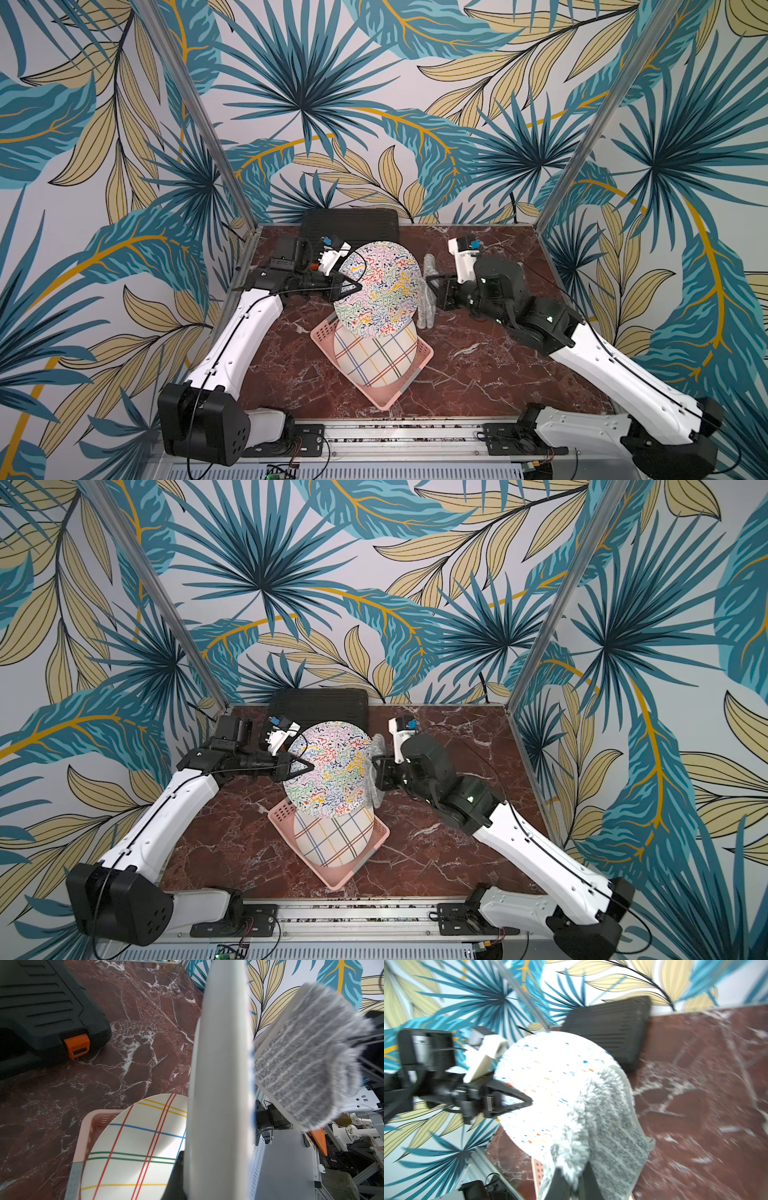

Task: Wipe the wet plate dry
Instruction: Wipe the plate with towel.

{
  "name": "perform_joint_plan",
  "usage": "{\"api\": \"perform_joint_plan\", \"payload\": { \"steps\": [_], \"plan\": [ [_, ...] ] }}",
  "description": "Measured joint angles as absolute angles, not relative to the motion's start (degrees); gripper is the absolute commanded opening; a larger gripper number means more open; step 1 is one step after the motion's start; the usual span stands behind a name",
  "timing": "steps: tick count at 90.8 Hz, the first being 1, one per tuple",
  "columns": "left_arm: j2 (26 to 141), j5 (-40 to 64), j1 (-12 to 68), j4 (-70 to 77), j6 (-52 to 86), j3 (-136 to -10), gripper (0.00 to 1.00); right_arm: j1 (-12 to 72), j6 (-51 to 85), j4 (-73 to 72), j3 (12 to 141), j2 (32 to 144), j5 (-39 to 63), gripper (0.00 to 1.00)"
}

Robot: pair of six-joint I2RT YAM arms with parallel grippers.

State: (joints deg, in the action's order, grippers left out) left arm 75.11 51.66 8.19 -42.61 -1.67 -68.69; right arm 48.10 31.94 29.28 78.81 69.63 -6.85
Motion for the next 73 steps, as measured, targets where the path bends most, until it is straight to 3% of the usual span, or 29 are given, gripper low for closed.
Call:
{"api": "perform_joint_plan", "payload": {
  "steps": [16,36,73],
  "plan": [
    [75.11,52.80,8.32,-42.72,-2.09,-68.69,0.00,50.52,30.15,27.90,94.17,86.52,-8.73,0.00],
    [75.46,52.53,8.01,-44.60,-2.13,-68.58,0.00,50.22,31.29,25.54,98.56,99.48,-13.04,0.00],
    [75.85,53.36,7.84,-44.77,-2.20,-68.58,0.00,43.55,33.89,23.31,87.44,92.25,-17.78,0.00]
  ]
}}
